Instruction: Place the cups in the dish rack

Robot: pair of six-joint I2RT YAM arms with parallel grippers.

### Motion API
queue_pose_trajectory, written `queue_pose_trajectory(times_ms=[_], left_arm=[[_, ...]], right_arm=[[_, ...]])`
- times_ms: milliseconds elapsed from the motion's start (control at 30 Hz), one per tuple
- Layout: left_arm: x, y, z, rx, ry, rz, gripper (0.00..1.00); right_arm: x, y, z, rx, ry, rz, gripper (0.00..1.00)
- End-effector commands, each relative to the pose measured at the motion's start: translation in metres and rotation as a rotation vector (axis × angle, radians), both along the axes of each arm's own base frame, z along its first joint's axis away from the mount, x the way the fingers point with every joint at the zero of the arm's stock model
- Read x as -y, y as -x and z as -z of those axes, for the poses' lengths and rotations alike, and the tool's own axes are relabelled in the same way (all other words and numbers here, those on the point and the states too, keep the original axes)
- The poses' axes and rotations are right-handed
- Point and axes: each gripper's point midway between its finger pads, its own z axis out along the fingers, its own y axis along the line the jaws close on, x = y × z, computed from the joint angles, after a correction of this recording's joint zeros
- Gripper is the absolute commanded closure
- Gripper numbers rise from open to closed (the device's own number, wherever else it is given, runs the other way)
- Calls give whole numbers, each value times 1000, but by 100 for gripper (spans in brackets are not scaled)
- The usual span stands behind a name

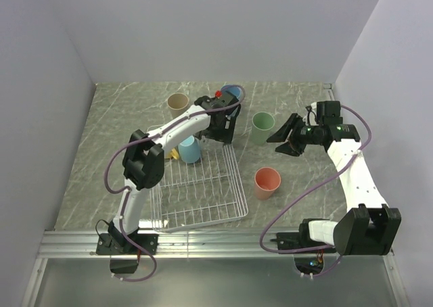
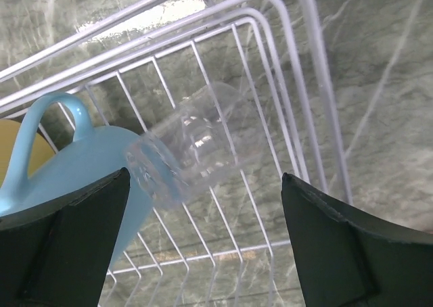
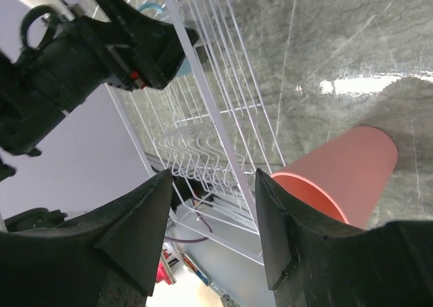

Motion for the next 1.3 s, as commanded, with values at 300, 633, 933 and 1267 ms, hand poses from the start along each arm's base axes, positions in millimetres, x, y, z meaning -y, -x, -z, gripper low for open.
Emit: queue_pose_trajectory(times_ms=[300, 633, 933, 1267], left_arm=[[13, -2, -140, 213, 244, -14, 1], [7, 13, -141, 198, 279, -39, 1], [-21, 19, -207, 288, 451, -143, 1], [-89, 60, -255, 389, 591, -258, 1]], right_arm=[[-4, -48, -22, 57, 75, -35, 41], [-36, -43, -29, 125, 226, -148, 42], [-133, -57, -55, 220, -159, -326, 46], [-197, -103, -7, 110, -92, -412, 48]])
